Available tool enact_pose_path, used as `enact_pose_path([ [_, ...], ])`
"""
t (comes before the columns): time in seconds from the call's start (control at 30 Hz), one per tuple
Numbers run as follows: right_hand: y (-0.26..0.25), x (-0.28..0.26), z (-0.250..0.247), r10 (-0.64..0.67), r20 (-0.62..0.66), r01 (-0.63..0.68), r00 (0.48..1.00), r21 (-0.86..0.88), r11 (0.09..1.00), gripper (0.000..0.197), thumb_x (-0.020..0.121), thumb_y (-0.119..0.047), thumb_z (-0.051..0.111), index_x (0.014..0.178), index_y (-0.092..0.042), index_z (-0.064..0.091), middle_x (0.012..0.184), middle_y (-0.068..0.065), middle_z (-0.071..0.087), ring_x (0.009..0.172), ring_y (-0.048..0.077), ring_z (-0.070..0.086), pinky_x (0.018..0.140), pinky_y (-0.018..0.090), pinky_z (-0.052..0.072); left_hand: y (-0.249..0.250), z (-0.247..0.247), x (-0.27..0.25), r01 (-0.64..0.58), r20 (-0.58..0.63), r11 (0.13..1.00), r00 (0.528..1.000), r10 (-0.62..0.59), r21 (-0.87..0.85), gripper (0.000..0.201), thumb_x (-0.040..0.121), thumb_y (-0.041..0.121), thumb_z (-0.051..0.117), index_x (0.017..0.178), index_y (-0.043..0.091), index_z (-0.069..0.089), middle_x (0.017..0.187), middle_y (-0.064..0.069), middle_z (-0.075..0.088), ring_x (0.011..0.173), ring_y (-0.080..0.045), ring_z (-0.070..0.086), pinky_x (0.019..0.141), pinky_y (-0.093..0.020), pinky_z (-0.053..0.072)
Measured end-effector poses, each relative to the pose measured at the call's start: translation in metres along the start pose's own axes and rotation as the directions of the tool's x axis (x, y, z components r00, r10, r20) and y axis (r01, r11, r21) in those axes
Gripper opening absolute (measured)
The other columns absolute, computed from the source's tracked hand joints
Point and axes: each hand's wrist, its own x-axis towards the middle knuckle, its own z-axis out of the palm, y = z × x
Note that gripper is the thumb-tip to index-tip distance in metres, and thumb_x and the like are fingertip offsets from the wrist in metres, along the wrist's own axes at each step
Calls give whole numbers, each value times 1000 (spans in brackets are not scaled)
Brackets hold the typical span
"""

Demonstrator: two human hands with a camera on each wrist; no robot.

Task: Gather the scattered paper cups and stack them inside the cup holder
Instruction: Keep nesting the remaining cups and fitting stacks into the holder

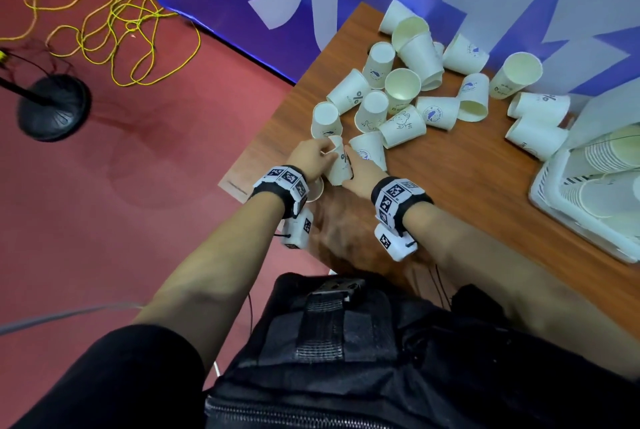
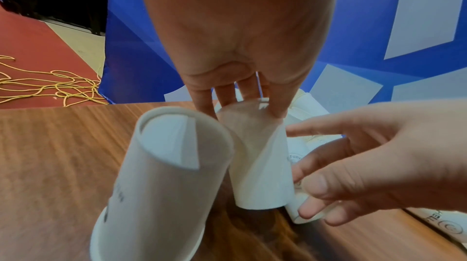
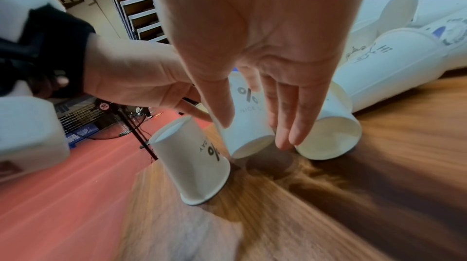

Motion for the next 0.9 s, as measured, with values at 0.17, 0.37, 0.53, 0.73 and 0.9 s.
enact_pose_path([
  [0.17,14,-14,-17,34,-53,-30,998,64,997,70,90,-21,55,149,-23,20,137,9,50,125,29,48,101,33,38,23,-10,-1,-70,-69,993,996,63,-98,15,94,22,55,99,9,63,85,1,56,81,-16,48,68,-25,33],
  [0.37,44,-42,-39,62,-178,-41,982,121,992,63,91,-30,56,147,-20,28,136,11,51,119,29,51,97,37,42,58,-4,-4,-150,-84,975,987,138,-161,18,96,21,52,88,6,58,77,-4,54,74,-17,47,58,-26,30],
  [0.53,68,-65,-53,75,-288,-31,955,157,987,61,86,-41,58,140,-21,38,134,6,51,122,26,48,96,37,40,95,14,-8,-184,-71,967,982,174,-174,27,96,20,50,70,17,45,67,1,45,69,-19,43,65,-31,32],
  [0.73,97,-112,-88,104,-402,-19,909,209,978,58,84,-33,65,135,-16,43,130,7,52,118,24,49,97,38,39,157,40,-19,-260,-26,951,965,259,-167,21,96,21,49,87,3,55,86,-18,58,81,-23,51,74,-36,40],
  [0.9,134,-155,-113,174,-463,-60,869,249,967,74,75,-39,71,139,-21,37,130,7,52,117,25,51,98,44,42,213,77,-25,-337,-32,920,941,338,-200,19,96,18,49,96,3,60,92,-9,60,89,-26,56,81,-36,47],
])
